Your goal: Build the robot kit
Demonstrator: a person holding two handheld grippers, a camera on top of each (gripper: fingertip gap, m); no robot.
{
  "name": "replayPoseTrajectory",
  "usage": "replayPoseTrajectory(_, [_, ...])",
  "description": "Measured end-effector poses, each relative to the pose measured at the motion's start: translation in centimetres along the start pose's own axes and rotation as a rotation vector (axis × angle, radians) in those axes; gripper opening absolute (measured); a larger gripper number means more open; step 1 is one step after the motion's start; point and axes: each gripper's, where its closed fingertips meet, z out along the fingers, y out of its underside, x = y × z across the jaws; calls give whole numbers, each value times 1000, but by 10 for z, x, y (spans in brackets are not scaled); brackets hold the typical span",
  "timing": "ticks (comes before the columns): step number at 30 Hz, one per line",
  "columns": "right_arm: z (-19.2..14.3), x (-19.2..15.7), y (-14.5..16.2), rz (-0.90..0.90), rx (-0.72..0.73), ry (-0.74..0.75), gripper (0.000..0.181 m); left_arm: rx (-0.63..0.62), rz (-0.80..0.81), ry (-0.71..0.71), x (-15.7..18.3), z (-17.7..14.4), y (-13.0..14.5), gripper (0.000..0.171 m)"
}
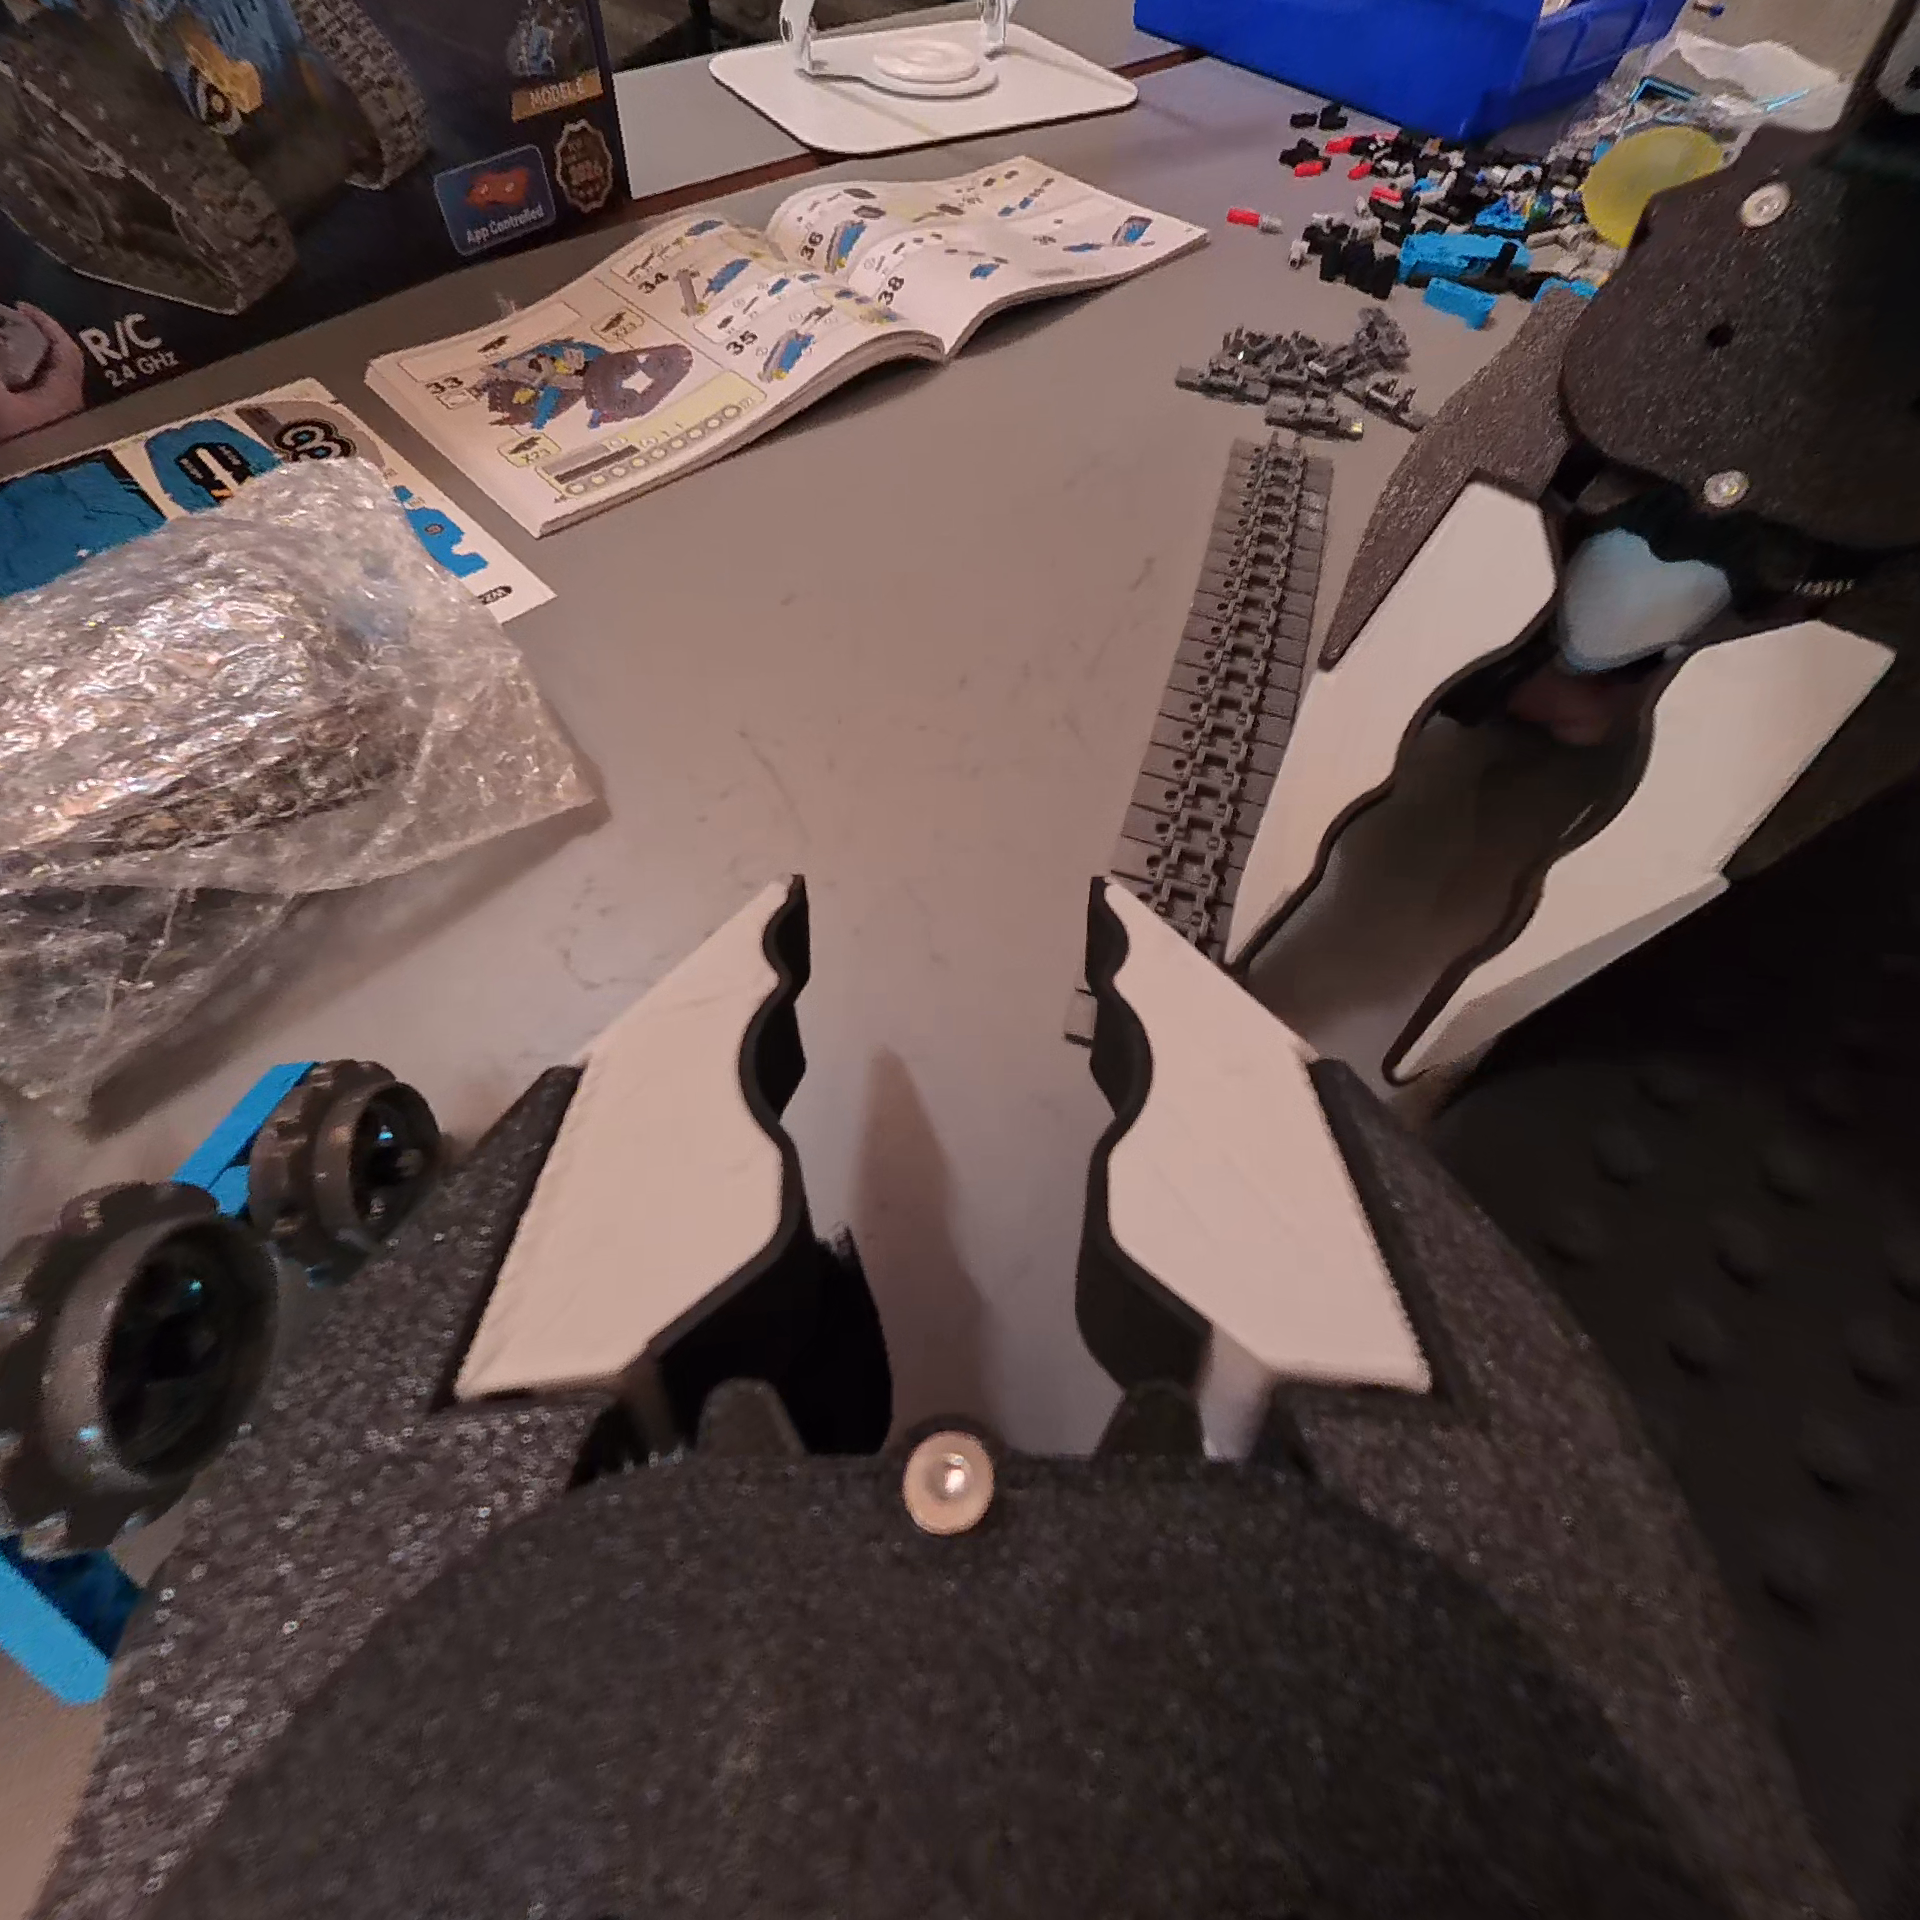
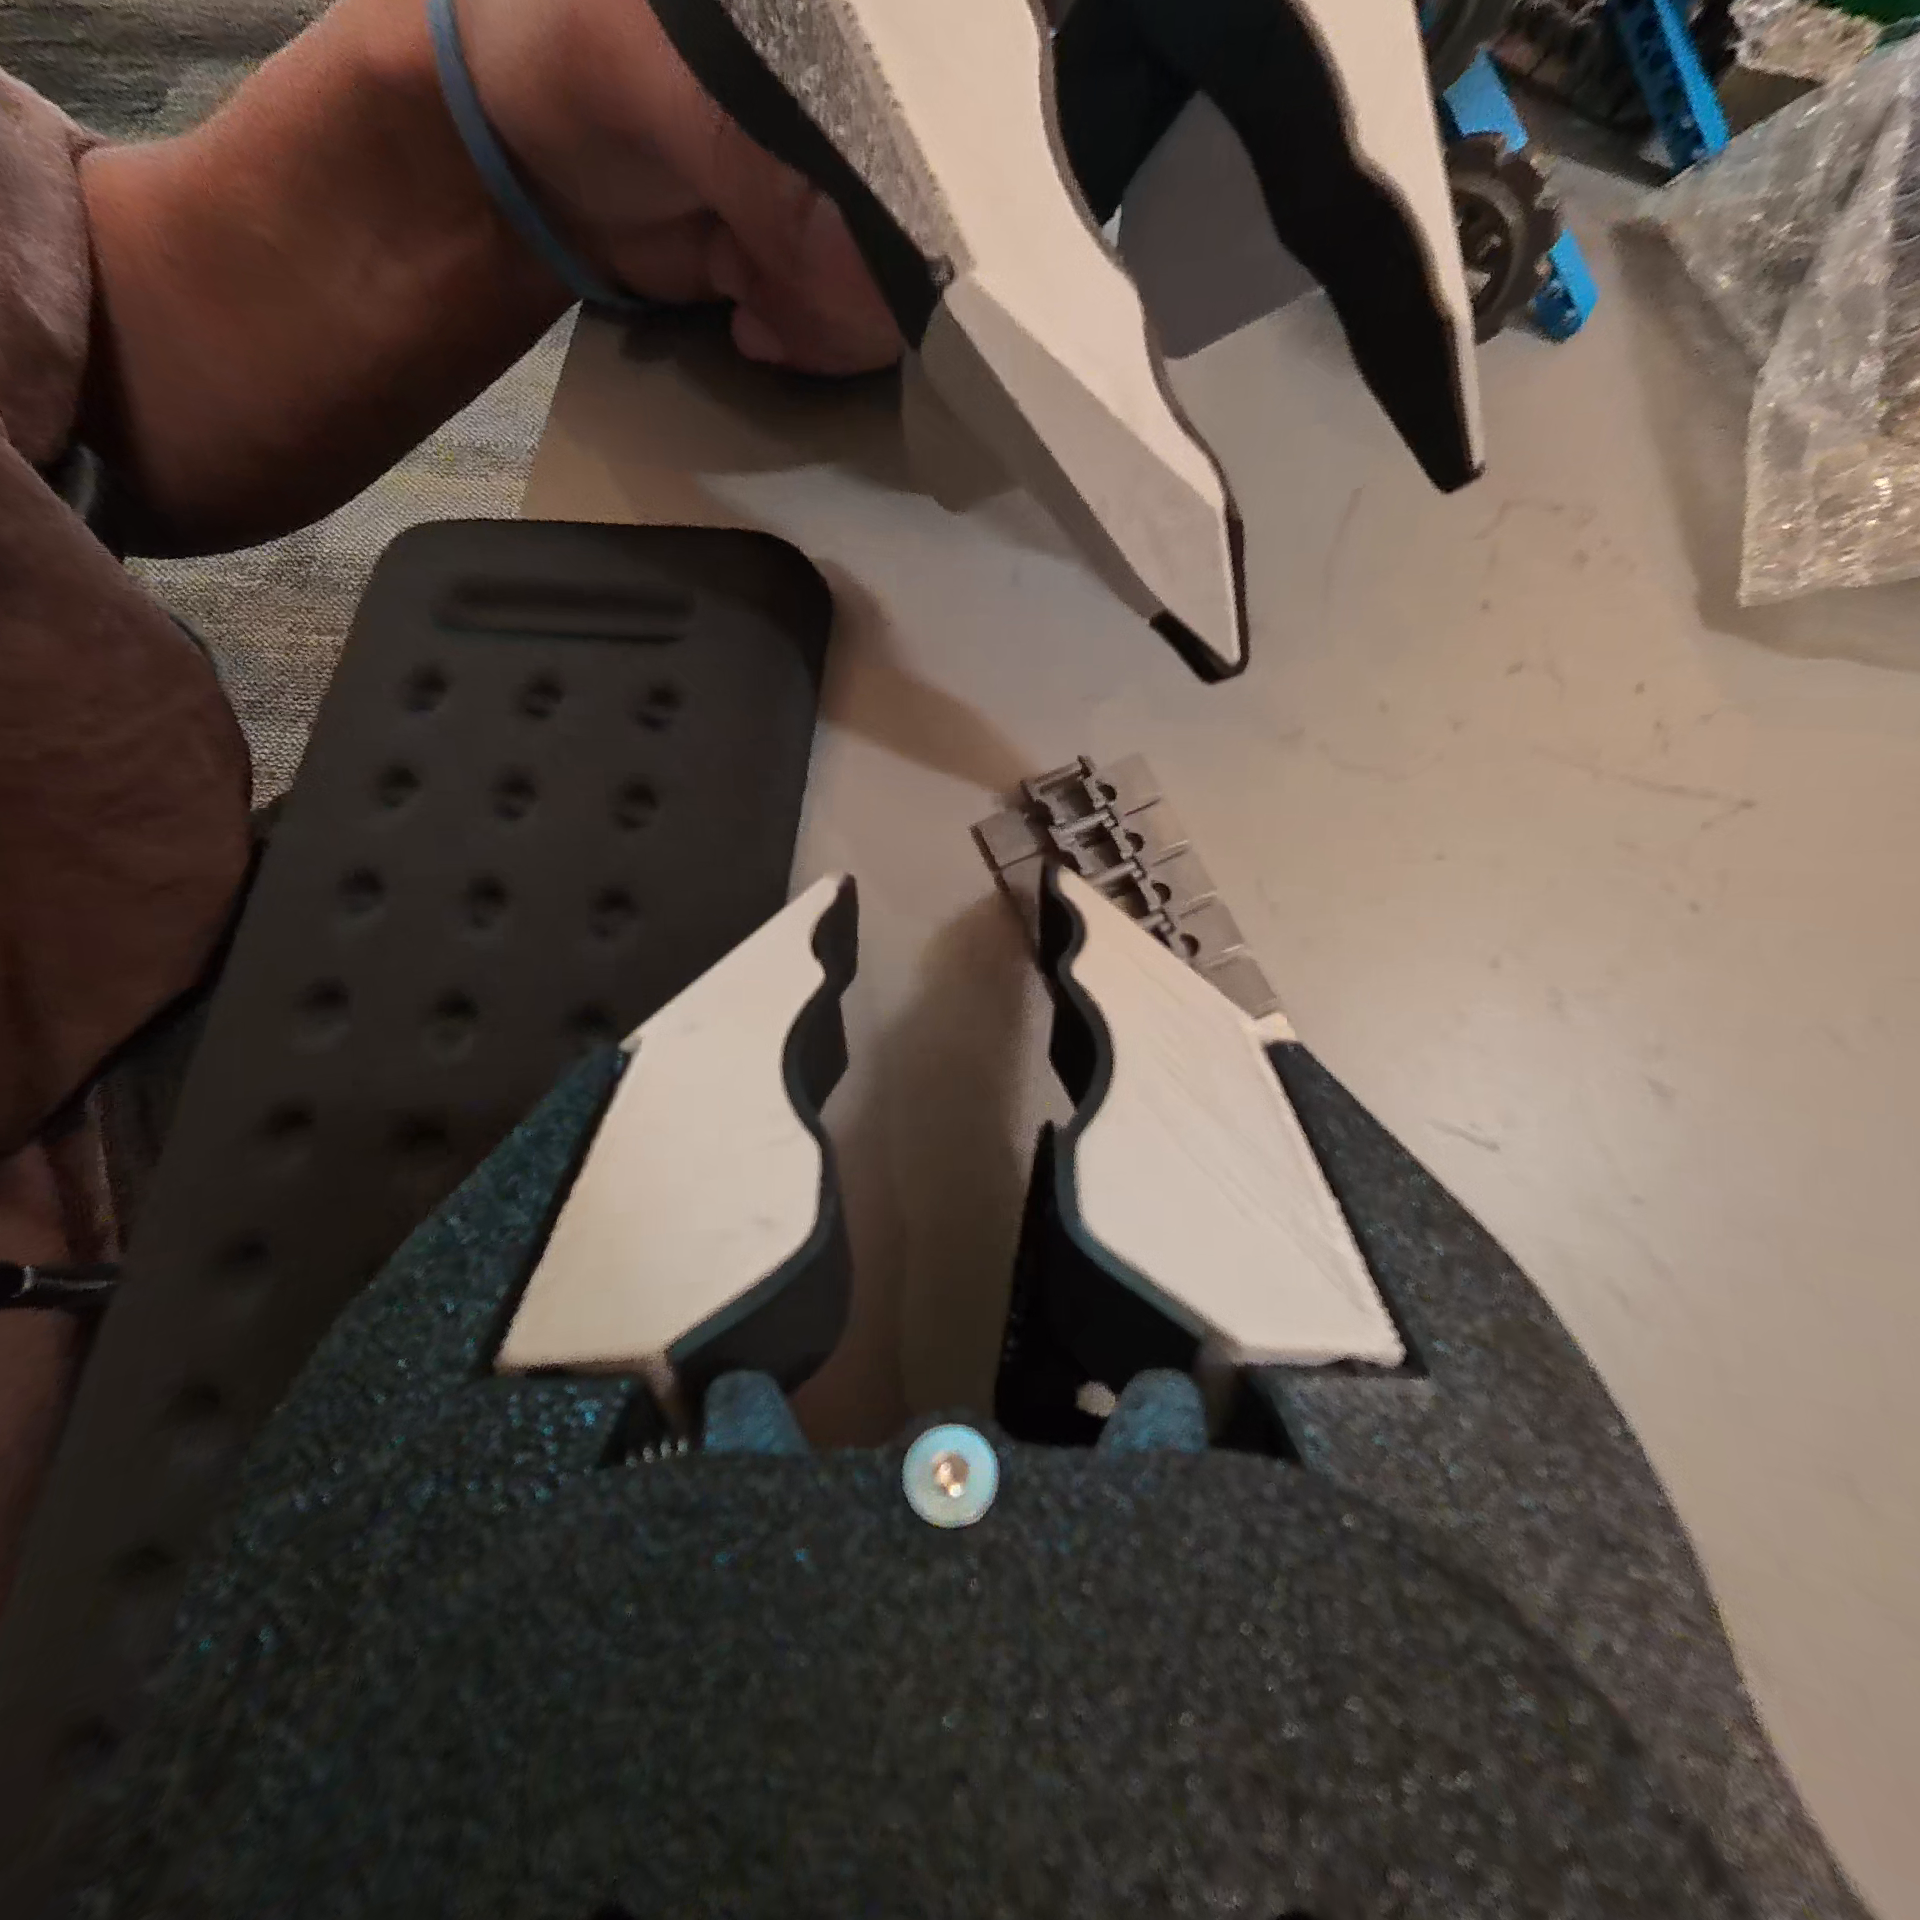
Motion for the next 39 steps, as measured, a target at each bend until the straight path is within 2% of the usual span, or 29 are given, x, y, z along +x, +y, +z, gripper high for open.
replayPoseTrajectory(6, [-2, 2, 13, -11, -40, 25, 35, -10, 6, -1, 1, 1, 1, 53])
replayPoseTrajectory(16, [-10, 2, 8, -35, -2, 57, 34, -12, -3, 8, 1, 1, 2, 53])
replayPoseTrajectory(21, [-9, 6, 20, -33, -57, 68, 34, -17, -5, 14, 1, 2, 2, 53])
replayPoseTrajectory(29, [-15, 9, 17, -33, -37, 85, 33, -19, -7, 15, 1, 2, 2, 53])
replayPoseTrajectory(39, [-17, 12, 23, 72, -46, 42, 36, -24, -10, 17, 1, 3, 3, 53])
